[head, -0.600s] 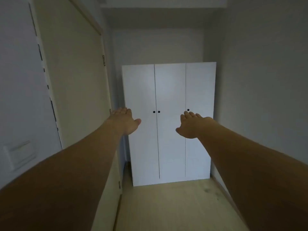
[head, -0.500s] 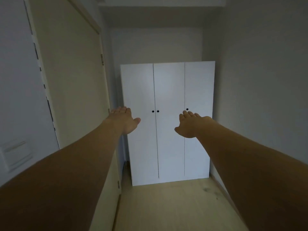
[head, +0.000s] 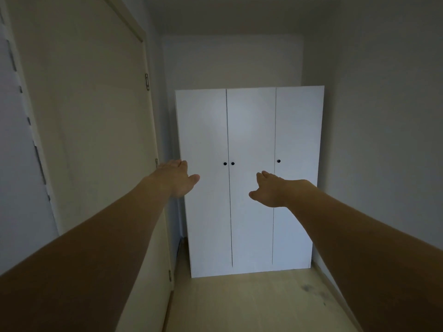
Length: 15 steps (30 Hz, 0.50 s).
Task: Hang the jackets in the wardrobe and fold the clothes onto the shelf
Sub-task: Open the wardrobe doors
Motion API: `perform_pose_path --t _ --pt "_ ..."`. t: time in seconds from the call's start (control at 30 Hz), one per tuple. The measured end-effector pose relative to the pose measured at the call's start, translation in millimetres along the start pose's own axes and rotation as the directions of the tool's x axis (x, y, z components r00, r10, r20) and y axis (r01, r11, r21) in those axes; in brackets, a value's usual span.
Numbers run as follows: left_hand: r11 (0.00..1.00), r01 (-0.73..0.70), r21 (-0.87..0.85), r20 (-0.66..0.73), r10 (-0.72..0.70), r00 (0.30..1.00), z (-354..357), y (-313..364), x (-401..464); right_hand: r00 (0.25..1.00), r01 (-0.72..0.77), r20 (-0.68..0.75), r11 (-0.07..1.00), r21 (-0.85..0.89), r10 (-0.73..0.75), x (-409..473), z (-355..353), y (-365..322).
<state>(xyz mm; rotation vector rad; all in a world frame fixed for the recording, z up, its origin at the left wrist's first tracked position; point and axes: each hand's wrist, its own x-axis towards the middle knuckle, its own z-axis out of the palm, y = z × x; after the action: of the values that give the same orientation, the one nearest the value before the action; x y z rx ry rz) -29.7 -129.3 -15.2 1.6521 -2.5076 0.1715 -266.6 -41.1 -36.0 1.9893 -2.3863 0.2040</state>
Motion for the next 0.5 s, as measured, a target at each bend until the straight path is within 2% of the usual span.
perform_pose_path --t 0.23,0.4,0.5 --pt "0.997 -0.037 -0.066 0.003 0.037 0.999 18.8 -37.9 126.6 1.000 0.007 -0.007 1.000 0.016 -0.007 130.1 2.7 -13.7" --pt "0.987 -0.069 -0.145 -0.045 0.064 0.997 20.9 -52.8 229.7 0.997 0.041 -0.067 0.999 0.036 -0.038 223.6 -7.0 -14.0" --pt "0.985 -0.088 -0.151 -0.003 0.088 0.996 39.3 -53.1 292.8 0.999 0.011 -0.048 1.000 0.016 -0.010 279.3 7.7 2.2"
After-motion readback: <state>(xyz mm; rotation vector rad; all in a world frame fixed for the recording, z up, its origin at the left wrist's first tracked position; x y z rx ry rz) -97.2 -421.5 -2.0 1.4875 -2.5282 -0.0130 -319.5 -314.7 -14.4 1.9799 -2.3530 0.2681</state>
